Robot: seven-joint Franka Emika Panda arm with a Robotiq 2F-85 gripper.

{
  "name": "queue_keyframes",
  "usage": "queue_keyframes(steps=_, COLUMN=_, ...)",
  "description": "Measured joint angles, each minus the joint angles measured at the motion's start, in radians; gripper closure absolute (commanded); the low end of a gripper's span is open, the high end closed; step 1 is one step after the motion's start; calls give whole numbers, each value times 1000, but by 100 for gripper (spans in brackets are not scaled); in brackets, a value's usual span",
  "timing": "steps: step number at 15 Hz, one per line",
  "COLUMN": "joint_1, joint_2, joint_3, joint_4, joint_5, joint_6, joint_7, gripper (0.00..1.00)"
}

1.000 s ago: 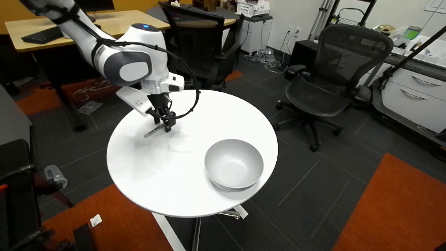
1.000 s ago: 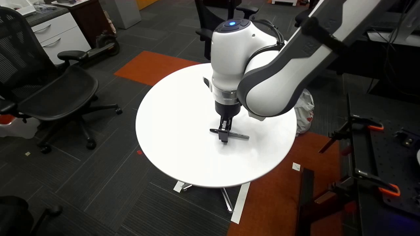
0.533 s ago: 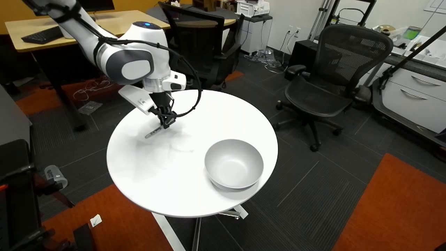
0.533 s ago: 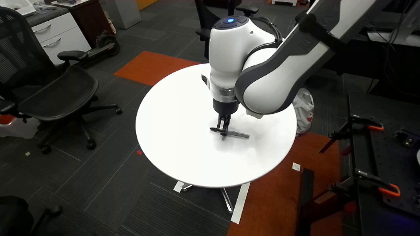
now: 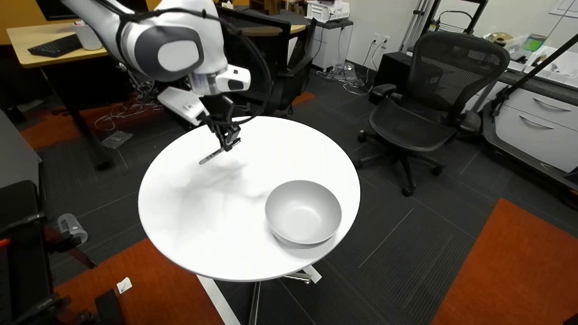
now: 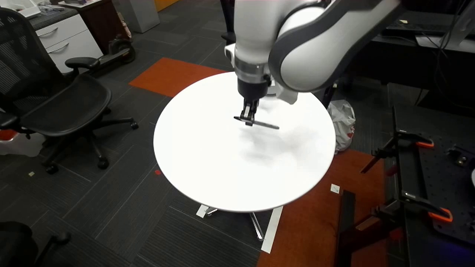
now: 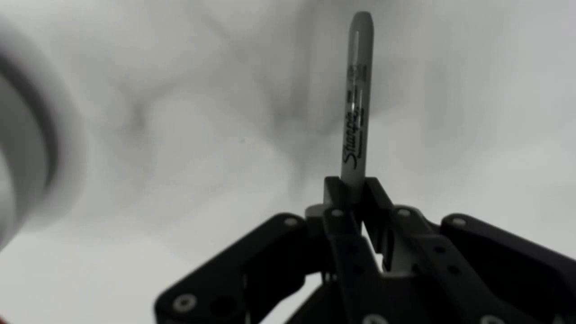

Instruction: Pick the marker and put it in the bowl

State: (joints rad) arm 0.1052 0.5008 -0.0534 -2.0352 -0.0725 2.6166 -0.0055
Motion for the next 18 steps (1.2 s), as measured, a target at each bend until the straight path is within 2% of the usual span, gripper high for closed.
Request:
queue_keyframes(steps=5, joint_1=-16, joint_2=-208, joint_3=-90, joint_4=16, joint_5=-117, joint_6=-195, joint_7=90, gripper=96)
queue_keyframes(steps=8, joint_1=-59, joint_2=-249, joint_3=-106, joint_4=64, joint_5=-146, joint_6=-276, joint_7=113, gripper=96)
queue_keyframes(steps=12, joint_1=-121, joint_2=-209, joint_3=-109, joint_4=138, joint_5=-146, joint_6=-299, joint_7=119, gripper=96)
queue_keyframes(steps=18, joint_1=-208, joint_2=-20, joint_3=-115, joint_4=294, joint_5=-95, joint_6=-299, joint_7=127, gripper=96)
